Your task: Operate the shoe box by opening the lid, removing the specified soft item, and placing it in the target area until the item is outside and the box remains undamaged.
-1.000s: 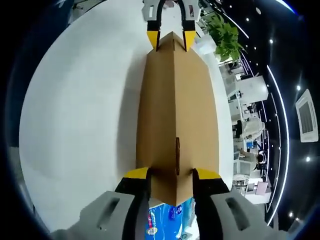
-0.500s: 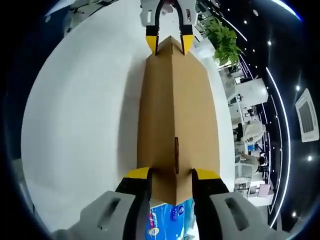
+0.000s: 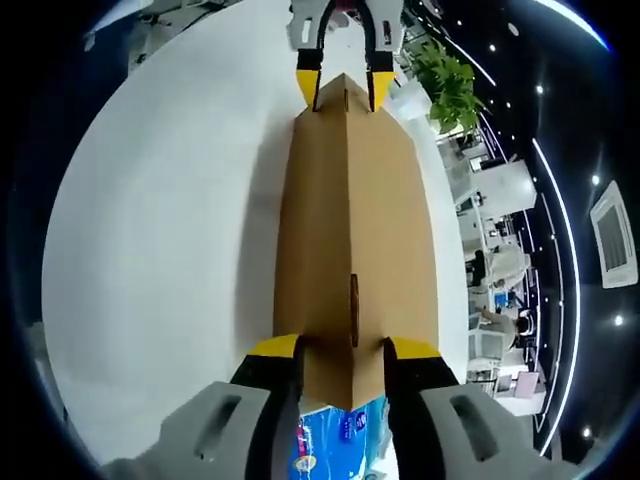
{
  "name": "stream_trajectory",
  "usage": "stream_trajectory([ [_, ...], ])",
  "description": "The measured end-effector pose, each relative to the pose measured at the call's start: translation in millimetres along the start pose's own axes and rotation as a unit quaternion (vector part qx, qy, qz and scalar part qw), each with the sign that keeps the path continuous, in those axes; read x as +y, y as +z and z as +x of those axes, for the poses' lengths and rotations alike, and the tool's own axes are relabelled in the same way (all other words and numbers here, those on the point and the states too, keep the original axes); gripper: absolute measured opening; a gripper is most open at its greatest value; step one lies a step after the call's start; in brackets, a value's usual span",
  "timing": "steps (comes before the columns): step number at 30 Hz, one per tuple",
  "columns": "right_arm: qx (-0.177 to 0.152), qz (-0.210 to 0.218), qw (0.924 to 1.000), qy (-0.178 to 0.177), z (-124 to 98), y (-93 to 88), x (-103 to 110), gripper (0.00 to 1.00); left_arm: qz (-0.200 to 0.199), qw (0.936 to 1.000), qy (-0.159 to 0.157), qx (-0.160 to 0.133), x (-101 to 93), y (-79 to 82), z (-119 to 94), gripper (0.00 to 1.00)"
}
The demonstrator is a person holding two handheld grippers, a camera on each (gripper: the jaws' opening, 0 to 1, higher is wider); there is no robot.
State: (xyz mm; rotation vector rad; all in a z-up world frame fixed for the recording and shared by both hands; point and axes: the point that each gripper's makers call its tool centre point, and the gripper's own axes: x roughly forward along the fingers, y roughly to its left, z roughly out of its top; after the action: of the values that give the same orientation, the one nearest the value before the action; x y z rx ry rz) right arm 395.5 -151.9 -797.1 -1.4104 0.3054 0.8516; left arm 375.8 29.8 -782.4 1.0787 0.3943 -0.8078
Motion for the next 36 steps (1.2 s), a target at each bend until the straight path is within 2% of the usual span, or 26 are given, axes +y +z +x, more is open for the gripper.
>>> stream_trajectory([
  [1,0.0,-0.006,1.0,0.001,0,-0.2,0,0.31,-0.058,0.9983,-0.01,-0.008,0.7,4.6,-7,0.62],
  [3,-0.001,-0.007,1.0,0.002,0,-0.1,0,0.31,-0.119,0.9925,-0.006,-0.026,6.8,10.4,-18,0.76],
  [5,-0.001,-0.005,1.0,0.003,-1,0.0,0,0.32,-0.151,0.9878,-0.009,-0.035,9.1,12.0,-26,0.82],
  [8,-0.002,-0.002,1.0,0.004,-1,0.1,-1,0.32,-0.217,0.9753,0.0,-0.04,15.9,9.2,-46,0.87],
  [10,-0.004,0.001,1.0,0.007,-1,0.4,-1,0.32,-0.289,0.9572,0.008,-0.022,17.7,-0.6,-63,0.96],
  [12,-0.003,0.001,1.0,0.008,-1,0.6,-2,0.32,-0.331,0.9433,0.003,-0.019,15.5,-2.6,-76,0.99],
  [13,-0.003,0.002,1.0,0.009,-1,0.7,-2,0.32,-0.349,0.9372,0.0,-0.012,13.9,-4.5,-82,0.99],
  [14,-0.003,0.002,1.0,0.009,-1,0.8,-2,0.31,-0.357,0.9341,-0.002,-0.01,13.1,-5.2,-85,0.99],
  [15,-0.003,0.004,0.9999,0.01,-1,0.8,-1,0.31,-0.387,0.9221,-0.007,-0.003,9.7,-6.7,-96,0.99],
  [16,-0.002,0.004,0.9999,0.01,-1,0.8,-1,0.31,-0.396,0.9183,-0.007,-0.003,9.1,-6.5,-99,0.99],
  [18,-0.001,0.008,0.9999,0.013,-1,0.8,-2,0.31,-0.429,0.9032,-0.015,-0.01,6.1,-4.0,-115,0.99],
  [20,0.0,0.008,0.9999,0.014,-1,0.7,-2,0.31,-0.436,0.8994,-0.028,0.023,-2.3,-11.3,-129,0.99],
  [21,0.001,0.009,0.9999,0.014,-1,0.7,-2,0.31,-0.446,0.8938,-0.033,0.037,-7.1,-13.3,-136,0.99],
  [22,0.002,0.008,0.9999,0.014,-1,0.7,-2,0.31,-0.452,0.8907,-0.033,0.036,-7.8,-12.4,-138,0.99],
  [23,0.003,0.007,0.9999,0.014,-1,0.5,-1,0.31,-0.464,0.8845,-0.036,0.03,-8.9,-9.6,-142,0.99],
  [24,0.004,0.007,0.9999,0.014,-1,0.5,-1,0.32,-0.488,0.8719,-0.035,0.018,-8.8,-4.8,-147,0.99],
  [25,0.005,0.007,0.9999,0.015,-1,0.6,-1,0.32,-0.491,0.8704,-0.035,0.021,-9.6,-4.7,-152,0.99],
  [31,0.005,0.004,0.9999,0.015,-2,0.7,1,0.33,-0.485,0.8734,-0.035,0.027,-16.1,1.0,-166,0.99],
  [33,0.002,0.007,0.9998,0.019,-3,1.2,3,0.35,-0.492,0.8691,-0.034,0.031,-17.1,0.1,-173,0.99],
  [34,0.0,0.005,0.9998,0.021,-3,1.1,4,0.35,-0.503,0.8633,-0.03,0.031,-16.4,-1.3,-178,0.99],
  [36,-0.001,0.001,0.9998,0.02,-4,0.7,4,0.35,-0.509,0.8595,-0.031,0.032,-16.6,-3.2,-182,0.99],
])
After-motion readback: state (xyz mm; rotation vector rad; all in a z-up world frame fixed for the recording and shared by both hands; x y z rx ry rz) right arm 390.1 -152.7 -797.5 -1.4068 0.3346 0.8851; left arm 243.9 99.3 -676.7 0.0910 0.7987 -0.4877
